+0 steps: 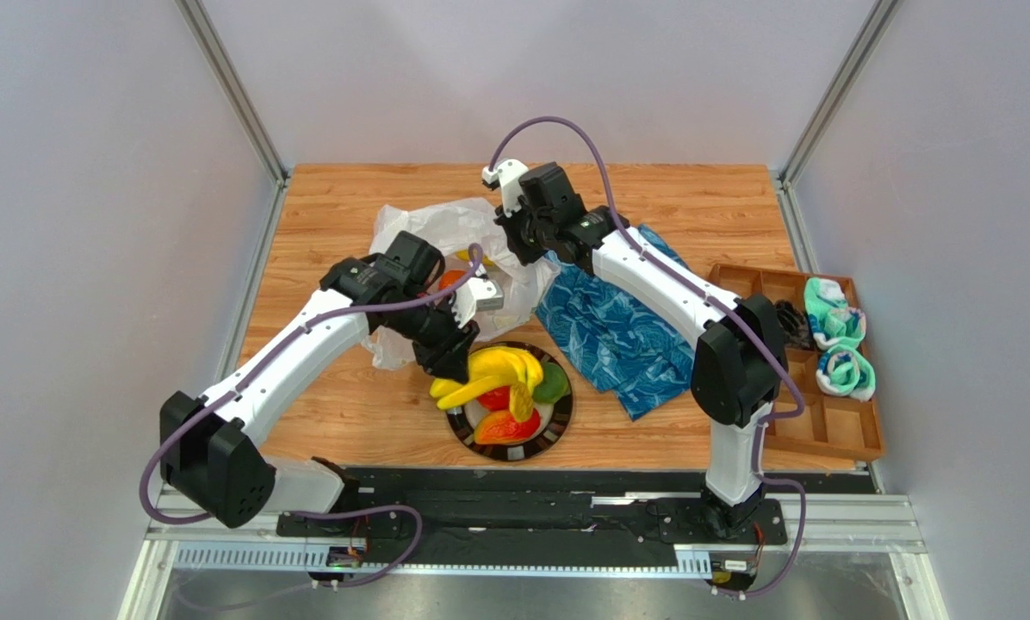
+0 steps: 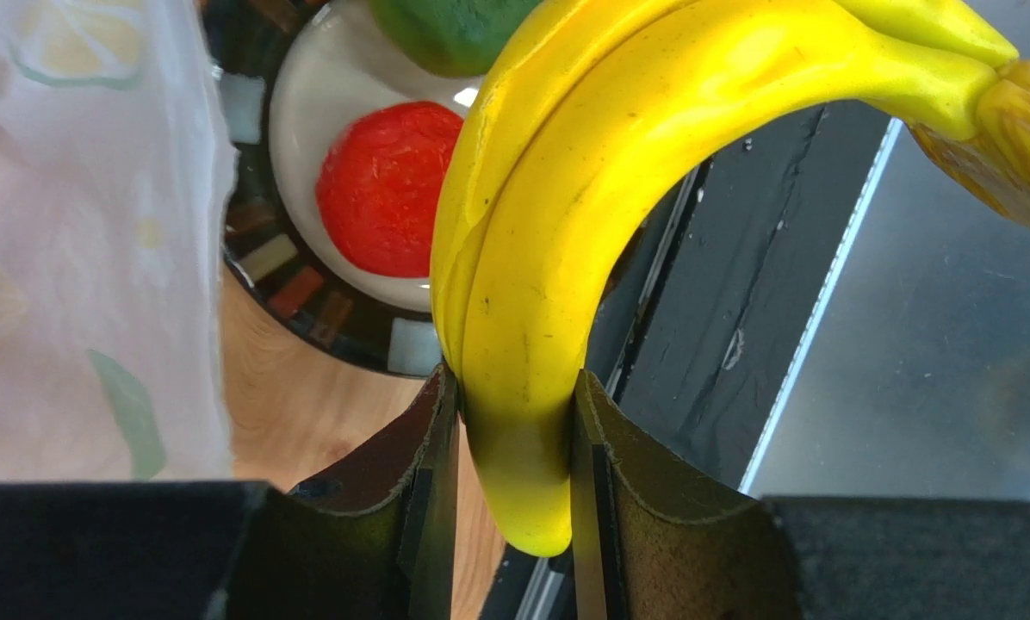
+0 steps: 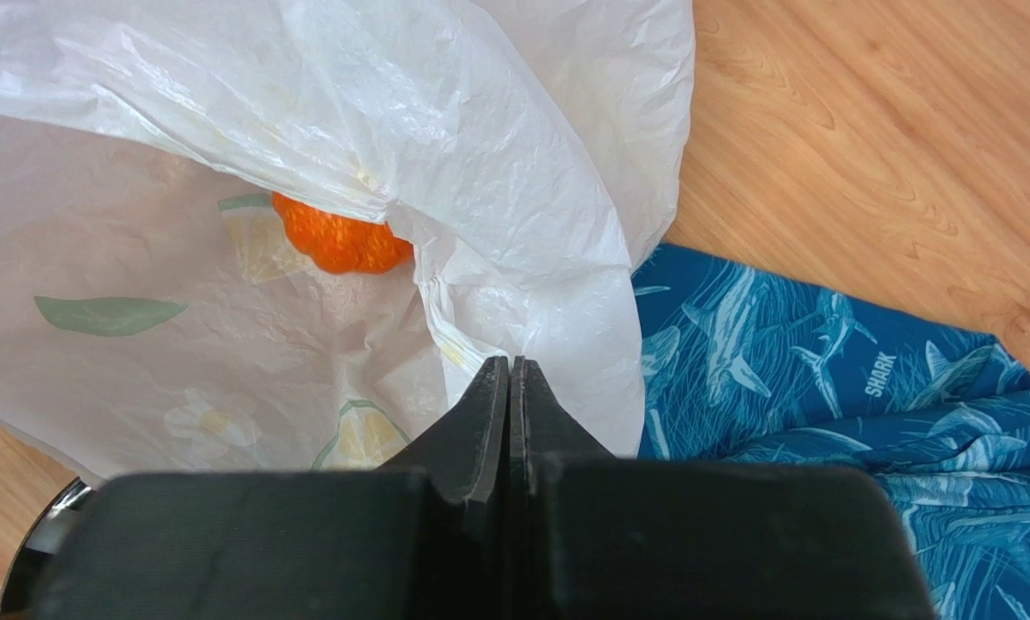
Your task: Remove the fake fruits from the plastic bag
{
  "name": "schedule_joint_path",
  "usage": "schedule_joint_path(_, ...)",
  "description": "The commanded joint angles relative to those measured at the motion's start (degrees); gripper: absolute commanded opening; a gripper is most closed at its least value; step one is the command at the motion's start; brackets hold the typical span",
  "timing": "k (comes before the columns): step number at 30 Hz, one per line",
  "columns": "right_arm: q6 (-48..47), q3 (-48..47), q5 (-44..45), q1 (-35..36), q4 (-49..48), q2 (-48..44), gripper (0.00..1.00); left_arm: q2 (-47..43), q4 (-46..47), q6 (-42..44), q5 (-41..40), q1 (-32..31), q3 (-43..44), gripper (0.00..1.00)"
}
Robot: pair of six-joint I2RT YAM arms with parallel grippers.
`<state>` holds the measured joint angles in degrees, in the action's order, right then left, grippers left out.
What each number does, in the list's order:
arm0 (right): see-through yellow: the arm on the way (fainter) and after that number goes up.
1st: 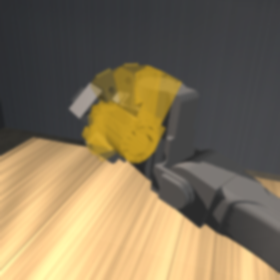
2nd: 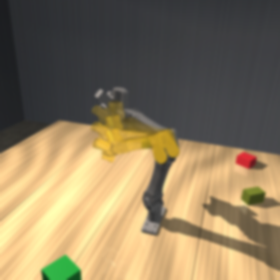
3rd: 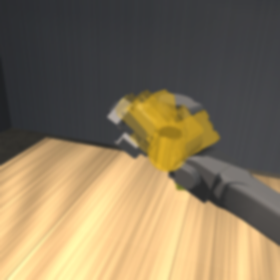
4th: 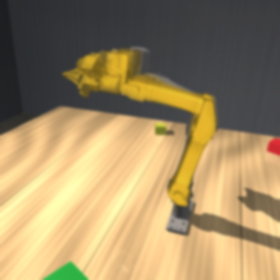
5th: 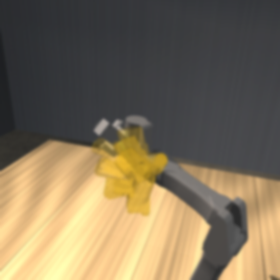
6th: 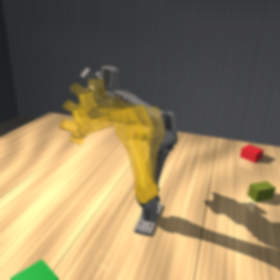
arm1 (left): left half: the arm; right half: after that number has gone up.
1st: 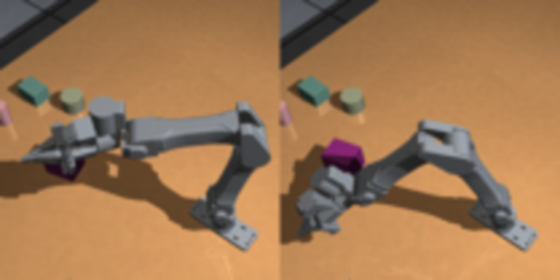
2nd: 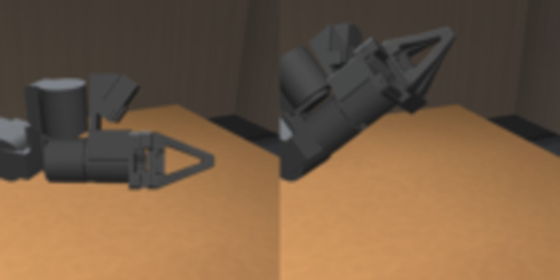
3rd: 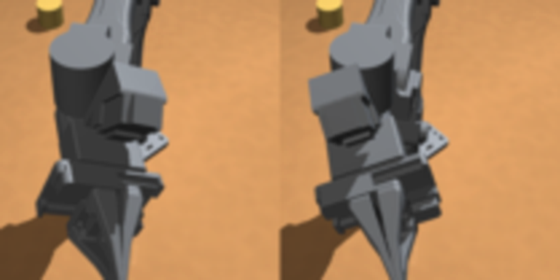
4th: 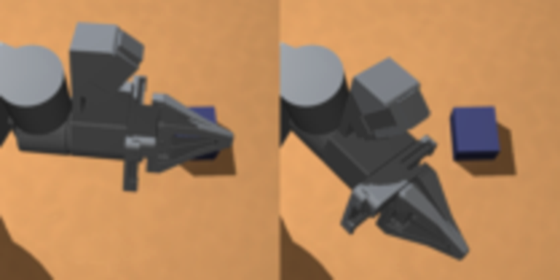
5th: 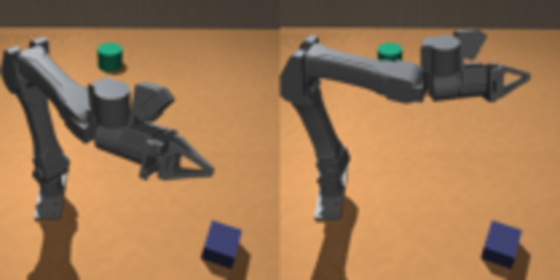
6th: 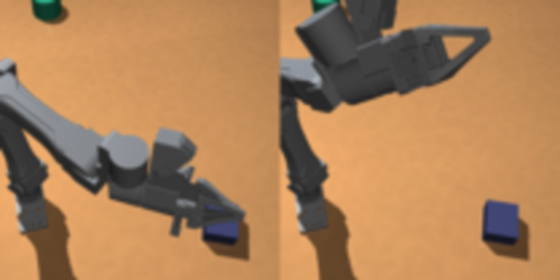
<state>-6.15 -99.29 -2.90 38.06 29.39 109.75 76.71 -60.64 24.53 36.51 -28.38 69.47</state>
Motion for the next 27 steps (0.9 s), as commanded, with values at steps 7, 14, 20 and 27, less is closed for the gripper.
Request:
schedule_joint_path(7,-1.4,-2.0,0.6,0.0,-1.9,0.0,0.00,4.3,14.8,-6.0,-18.8,-0.8,0.0,0.00)
schedule_joint_path(14,-1.7,-0.8,0.6,0.0,-2.1,-0.3,0.00,12.9,17.9,-6.5,-23.9,-0.9,1.0,0.00)
schedule_joint_path(20,-1.8,-0.6,0.6,0.0,-2.1,-0.3,0.00,17.8,19.7,-11.2,-23.3,-0.9,2.4,0.00)
schedule_joint_path(27,-1.9,-0.4,0.5,-0.1,-2.2,-0.1,0.00,17.2,18.1,-16.4,-24.9,-0.9,1.6,0.00)
